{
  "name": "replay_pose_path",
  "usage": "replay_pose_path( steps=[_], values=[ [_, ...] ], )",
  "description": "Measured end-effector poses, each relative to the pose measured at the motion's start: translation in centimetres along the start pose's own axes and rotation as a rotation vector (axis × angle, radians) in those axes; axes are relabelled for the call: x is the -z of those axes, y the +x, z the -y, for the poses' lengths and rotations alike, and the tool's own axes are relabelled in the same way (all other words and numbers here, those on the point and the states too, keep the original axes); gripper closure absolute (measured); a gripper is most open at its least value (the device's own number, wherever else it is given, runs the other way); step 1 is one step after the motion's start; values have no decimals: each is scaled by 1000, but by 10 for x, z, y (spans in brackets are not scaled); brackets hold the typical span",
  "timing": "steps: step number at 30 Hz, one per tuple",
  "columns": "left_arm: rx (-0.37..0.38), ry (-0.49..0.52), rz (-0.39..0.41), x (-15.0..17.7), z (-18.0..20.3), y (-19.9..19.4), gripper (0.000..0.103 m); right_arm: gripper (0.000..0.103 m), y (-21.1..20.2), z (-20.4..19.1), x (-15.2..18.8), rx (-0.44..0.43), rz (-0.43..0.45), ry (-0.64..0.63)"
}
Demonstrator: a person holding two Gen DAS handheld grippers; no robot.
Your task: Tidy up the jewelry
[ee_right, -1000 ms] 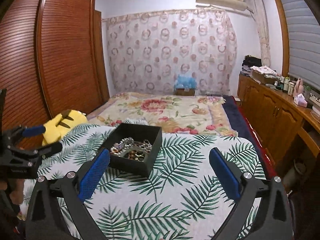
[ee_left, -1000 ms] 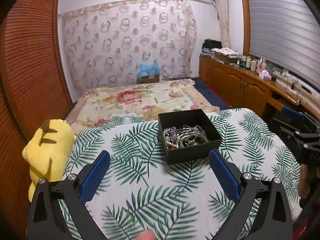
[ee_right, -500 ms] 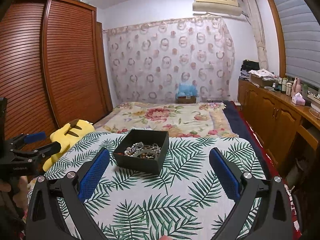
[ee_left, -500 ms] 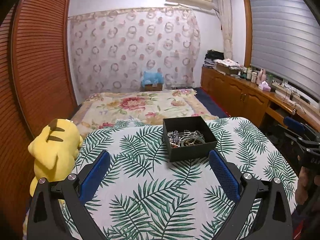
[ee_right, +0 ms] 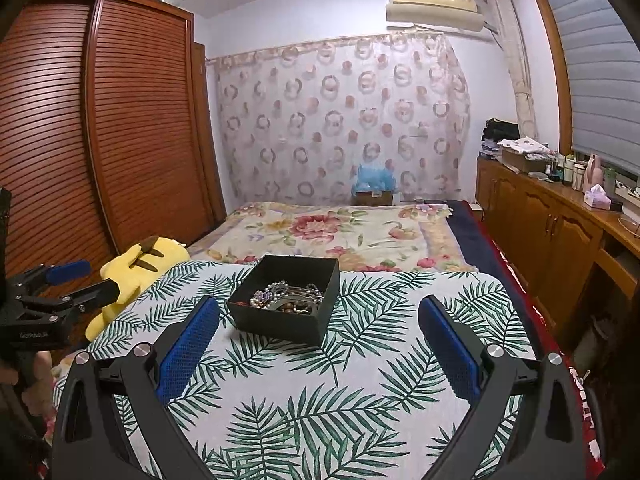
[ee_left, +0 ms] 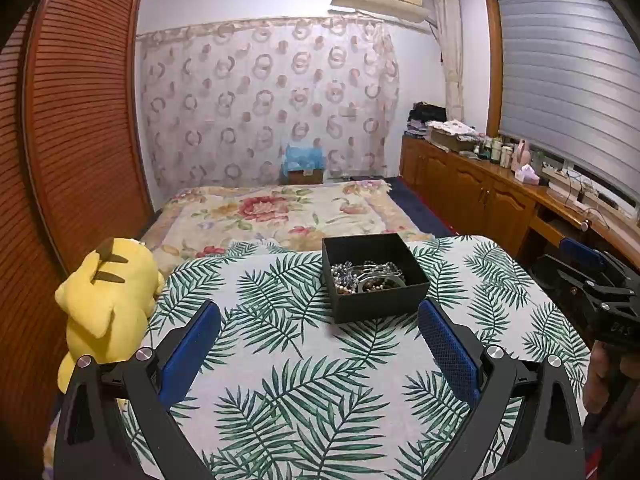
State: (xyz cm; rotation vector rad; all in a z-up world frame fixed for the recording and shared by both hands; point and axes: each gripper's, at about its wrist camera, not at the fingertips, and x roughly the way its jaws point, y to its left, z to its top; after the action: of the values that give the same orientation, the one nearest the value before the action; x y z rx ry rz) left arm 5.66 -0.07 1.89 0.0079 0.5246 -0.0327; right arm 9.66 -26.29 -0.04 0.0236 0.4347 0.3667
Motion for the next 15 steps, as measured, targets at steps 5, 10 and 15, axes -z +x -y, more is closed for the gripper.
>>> replay_pose_path(
  steps=[5, 10, 15],
  values=[
    [-1, 0, 2, -1, 4, -2, 8, 3, 0, -2, -1, -2, 2, -3],
    [2, 0, 1, 0, 4, -2, 8, 3, 0, -3, -1, -2, 3, -4],
    [3, -1, 1, 0, 7, -3, 8, 3, 0, -3, -1, -1, 3, -3]
  ],
)
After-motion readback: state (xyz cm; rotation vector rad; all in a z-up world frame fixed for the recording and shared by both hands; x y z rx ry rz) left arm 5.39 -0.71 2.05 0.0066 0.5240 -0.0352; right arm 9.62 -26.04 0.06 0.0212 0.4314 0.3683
